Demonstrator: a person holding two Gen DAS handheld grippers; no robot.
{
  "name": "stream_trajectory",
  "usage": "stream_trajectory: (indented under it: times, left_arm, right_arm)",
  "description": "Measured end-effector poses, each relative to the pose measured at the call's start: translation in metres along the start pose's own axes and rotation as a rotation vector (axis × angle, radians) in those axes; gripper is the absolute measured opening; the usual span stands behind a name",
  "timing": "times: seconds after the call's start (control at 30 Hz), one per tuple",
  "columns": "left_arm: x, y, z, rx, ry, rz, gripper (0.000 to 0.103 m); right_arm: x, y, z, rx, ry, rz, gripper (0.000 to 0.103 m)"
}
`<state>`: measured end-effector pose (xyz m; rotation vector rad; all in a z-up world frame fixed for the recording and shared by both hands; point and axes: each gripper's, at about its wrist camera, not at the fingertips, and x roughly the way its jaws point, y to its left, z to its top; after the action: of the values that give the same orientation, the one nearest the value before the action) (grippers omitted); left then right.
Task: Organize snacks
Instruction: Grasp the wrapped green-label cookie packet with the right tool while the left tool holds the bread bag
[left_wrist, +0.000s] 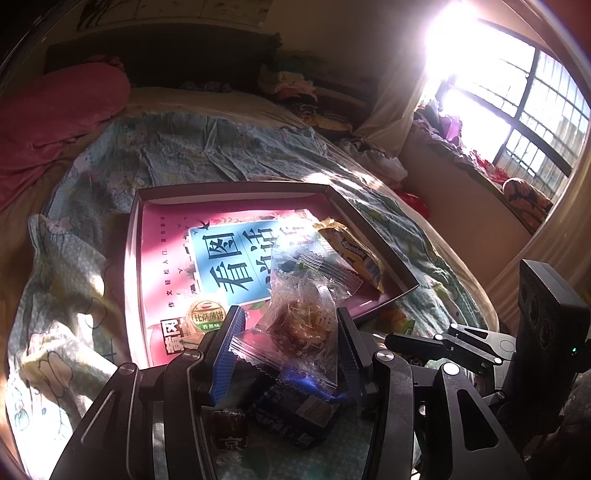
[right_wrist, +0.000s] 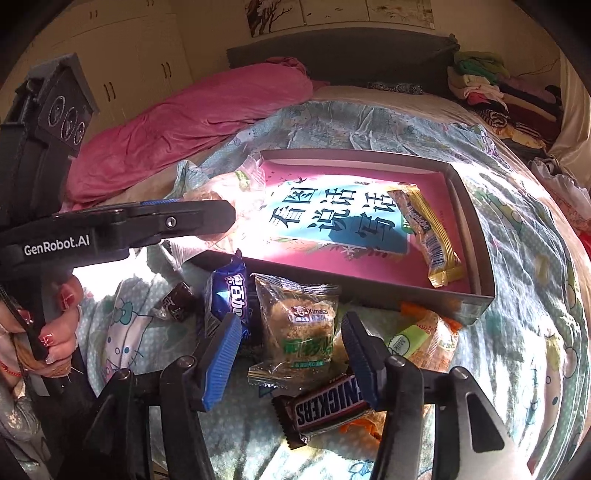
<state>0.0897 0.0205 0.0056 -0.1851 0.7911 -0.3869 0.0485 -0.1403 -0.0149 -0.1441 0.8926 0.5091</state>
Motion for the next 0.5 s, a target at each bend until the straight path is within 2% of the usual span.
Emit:
stream_trajectory:
  times: [0.13,0.33,0.43,0.5]
  left_arm:
    - [0.001,0.0,0.0,0.001,0.001,0.0,0.051]
    - [0.002,-0.001,0.0,0.002,0.002,0.0,0.051]
    - [0.002,0.0,0.0,-0.002,0.001,0.002,0.051]
    - [0.003,0.001,0.0,-0.005,-0.001,0.005,0.051]
  right_arm:
    - [0.01,-0.006,0.002,0.026,0.029,-0.027,0.056]
    - [0.02,-0.013,0.008,0.045,0.036,0.01,0.056]
    - [0.025,-0.008,0.01,0.019,0.042,0.016,0.048]
    - [0.026,-0.006,0.011,0.013,0.038,0.018,0.047]
